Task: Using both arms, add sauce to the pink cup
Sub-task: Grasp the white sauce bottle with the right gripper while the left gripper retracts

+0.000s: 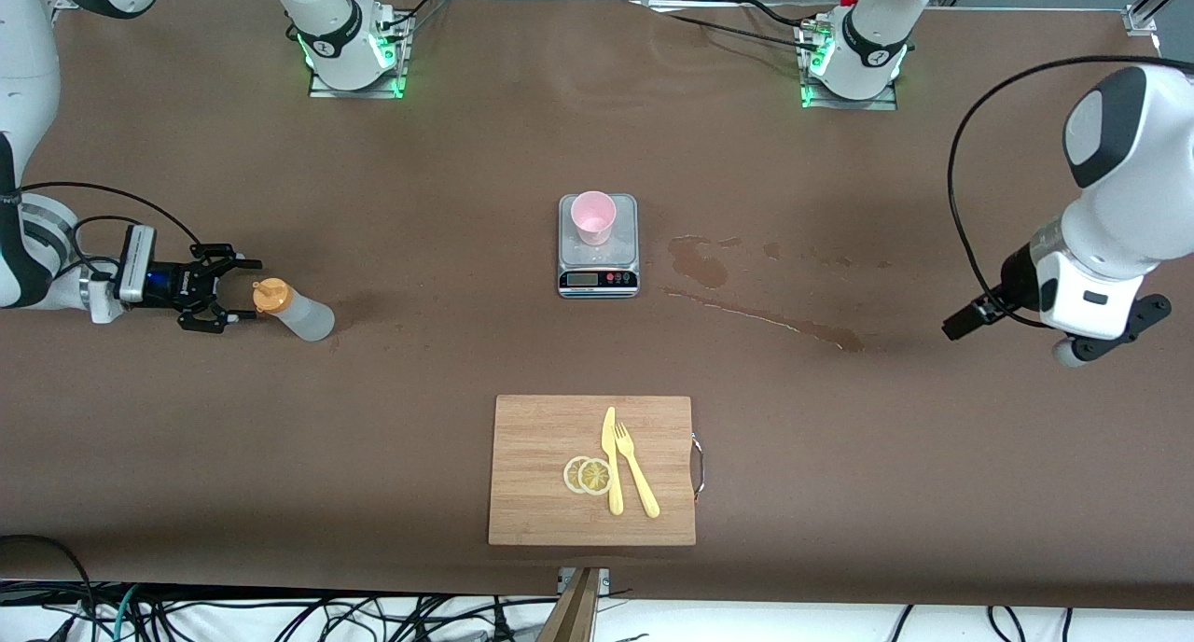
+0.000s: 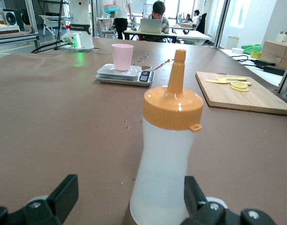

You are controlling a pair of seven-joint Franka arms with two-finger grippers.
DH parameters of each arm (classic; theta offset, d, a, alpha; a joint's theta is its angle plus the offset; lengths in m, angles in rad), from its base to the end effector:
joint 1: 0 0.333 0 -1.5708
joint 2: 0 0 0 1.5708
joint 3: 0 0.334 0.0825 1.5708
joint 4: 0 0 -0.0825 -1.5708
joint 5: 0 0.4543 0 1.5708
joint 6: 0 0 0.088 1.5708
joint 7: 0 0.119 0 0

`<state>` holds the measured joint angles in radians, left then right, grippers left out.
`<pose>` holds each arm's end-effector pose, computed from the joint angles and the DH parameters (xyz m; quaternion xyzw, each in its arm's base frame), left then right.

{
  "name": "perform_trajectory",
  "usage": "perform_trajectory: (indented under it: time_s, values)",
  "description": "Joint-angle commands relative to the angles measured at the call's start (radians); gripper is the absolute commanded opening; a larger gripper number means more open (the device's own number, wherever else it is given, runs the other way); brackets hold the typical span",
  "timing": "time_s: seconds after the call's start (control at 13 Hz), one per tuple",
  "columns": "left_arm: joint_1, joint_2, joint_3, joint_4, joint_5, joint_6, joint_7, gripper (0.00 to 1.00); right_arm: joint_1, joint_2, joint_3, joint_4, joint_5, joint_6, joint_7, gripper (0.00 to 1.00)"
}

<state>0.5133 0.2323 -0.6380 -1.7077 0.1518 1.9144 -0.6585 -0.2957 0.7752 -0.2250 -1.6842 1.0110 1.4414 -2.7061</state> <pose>0.6899 -0.0471 0.4596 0.9690 0.2466 0.0114 0.0014 0.6055 -0.2143 0.1077 -0.5339 -0.6310 -0.3940 0.4020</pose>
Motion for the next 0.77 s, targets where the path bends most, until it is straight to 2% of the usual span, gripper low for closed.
perform_trajectory:
  time_s: [0.0,0.15,0.23,0.31,0.38,0.46,0.69]
  values:
    - [-0.267,-0.122,0.287,-0.024,-0.113,-0.076,0.152,0.99,0.004,0.035,0.009,0.032,0.053,-0.024,-0.020,1.00]
    - [-0.398,-0.166,0.417,-0.067,-0.123,-0.089,0.226,0.99,0.029,0.047,0.010,0.041,0.099,-0.022,-0.015,1.00]
    - [-0.470,-0.201,0.475,-0.114,-0.121,-0.087,0.281,0.99,0.042,0.056,0.010,0.047,0.116,-0.022,-0.015,1.00]
    - [-0.563,-0.255,0.582,-0.177,-0.121,-0.084,0.330,1.00,0.055,0.061,0.010,0.047,0.136,-0.019,-0.015,1.00]
    - [-0.613,-0.298,0.630,-0.232,-0.121,-0.084,0.368,1.00,0.062,0.062,0.010,0.047,0.141,-0.018,-0.014,1.00]
    - [-0.616,-0.318,0.630,-0.249,-0.115,-0.087,0.376,1.00,0.070,0.064,0.010,0.047,0.142,-0.018,-0.012,1.00]
    - [-0.619,-0.314,0.627,-0.205,-0.095,-0.092,0.361,1.00,0.089,0.078,0.010,0.049,0.144,-0.016,-0.017,1.00]
